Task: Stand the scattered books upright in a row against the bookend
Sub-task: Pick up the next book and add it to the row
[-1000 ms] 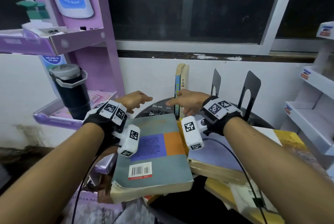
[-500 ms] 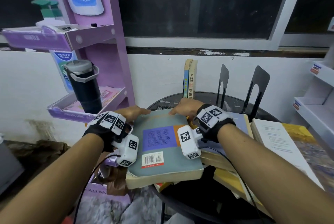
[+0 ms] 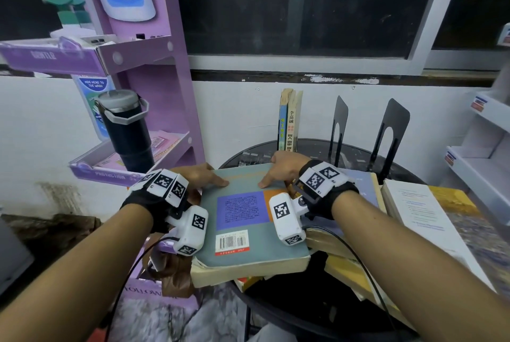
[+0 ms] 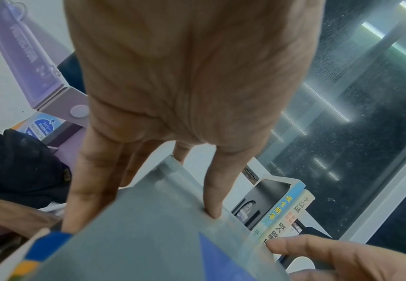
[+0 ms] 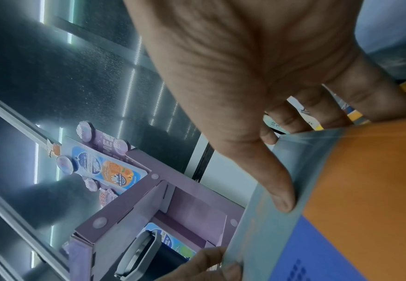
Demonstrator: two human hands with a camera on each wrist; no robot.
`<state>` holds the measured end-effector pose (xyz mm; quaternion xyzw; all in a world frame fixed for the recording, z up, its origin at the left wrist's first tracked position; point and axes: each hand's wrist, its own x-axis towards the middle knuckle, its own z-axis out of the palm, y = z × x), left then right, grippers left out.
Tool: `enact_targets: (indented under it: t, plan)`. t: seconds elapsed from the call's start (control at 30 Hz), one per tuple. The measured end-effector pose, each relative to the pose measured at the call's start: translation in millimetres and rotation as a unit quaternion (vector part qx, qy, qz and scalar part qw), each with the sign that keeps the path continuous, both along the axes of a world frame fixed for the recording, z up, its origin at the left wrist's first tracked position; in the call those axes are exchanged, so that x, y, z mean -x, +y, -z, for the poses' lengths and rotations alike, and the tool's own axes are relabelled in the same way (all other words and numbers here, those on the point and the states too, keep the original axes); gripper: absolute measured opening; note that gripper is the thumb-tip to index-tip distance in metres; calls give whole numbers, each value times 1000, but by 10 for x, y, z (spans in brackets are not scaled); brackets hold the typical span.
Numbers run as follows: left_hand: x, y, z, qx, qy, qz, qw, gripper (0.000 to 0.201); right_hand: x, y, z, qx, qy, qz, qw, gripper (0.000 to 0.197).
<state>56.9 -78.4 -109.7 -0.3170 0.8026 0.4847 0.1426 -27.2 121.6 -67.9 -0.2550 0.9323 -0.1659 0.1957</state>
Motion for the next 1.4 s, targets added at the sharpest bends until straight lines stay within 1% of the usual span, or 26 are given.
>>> enact_targets:
  t: [0.03, 0.13, 0.17, 0.27, 0.33, 0.47, 0.6, 0.73, 0.83, 0.97, 1.07, 1.13, 1.2, 1.27, 1.4]
  plan:
    - [6, -20, 19, 2, 4, -2, 1000, 65, -5, -3, 8, 2, 1, 4, 1000, 63]
    - [-35, 33, -24, 6, 33, -13, 999, 46, -18, -4, 18, 12, 8, 15, 1000, 65]
    - [-49, 49, -44, 19, 41, -14, 999, 44, -19, -2, 21, 13, 14, 20, 1000, 66]
    - [-80, 65, -109, 58, 74, -13, 995, 49, -38, 5, 14, 25, 27, 32, 999, 70]
    - [-88, 67, -158, 56, 108, -20, 992, 51, -45, 10, -1, 44, 27, 44, 998, 75]
    - [-99, 78, -302, 38, 185, -47, 981, 47, -54, 34, -89, 130, 32, 76, 988, 83]
    - [-143, 60, -545, 27, 266, -69, 961, 47, -56, 30, -248, 239, 65, 100, 964, 81]
    - [-189, 87, -747, -9, 361, -88, 928, 47, -44, -5, -375, 320, 113, 115, 933, 80]
    - [-201, 142, -812, -43, 427, -105, 897, 46, -43, -25, -396, 381, 141, 120, 906, 83]
    - [-178, 225, -766, -90, 505, -122, 849, 49, -77, 11, -382, 425, 195, 117, 876, 79]
    - [-147, 275, -654, -135, 546, -129, 817, 48, -98, 36, -333, 457, 227, 113, 852, 76]
    - [-115, 297, -618, -170, 559, -154, 797, 42, -85, 49, -314, 483, 216, 99, 843, 74]
    - [-85, 310, -630, -203, 555, -172, 788, 40, -60, 63, -333, 503, 193, 88, 838, 73]
    - [-65, 307, -646, -224, 547, -163, 789, 46, -39, 57, -370, 517, 150, 88, 838, 75]
    - [-70, 304, -641, -233, 536, -148, 798, 44, 2, -14, -415, 538, 12, 63, 841, 83]
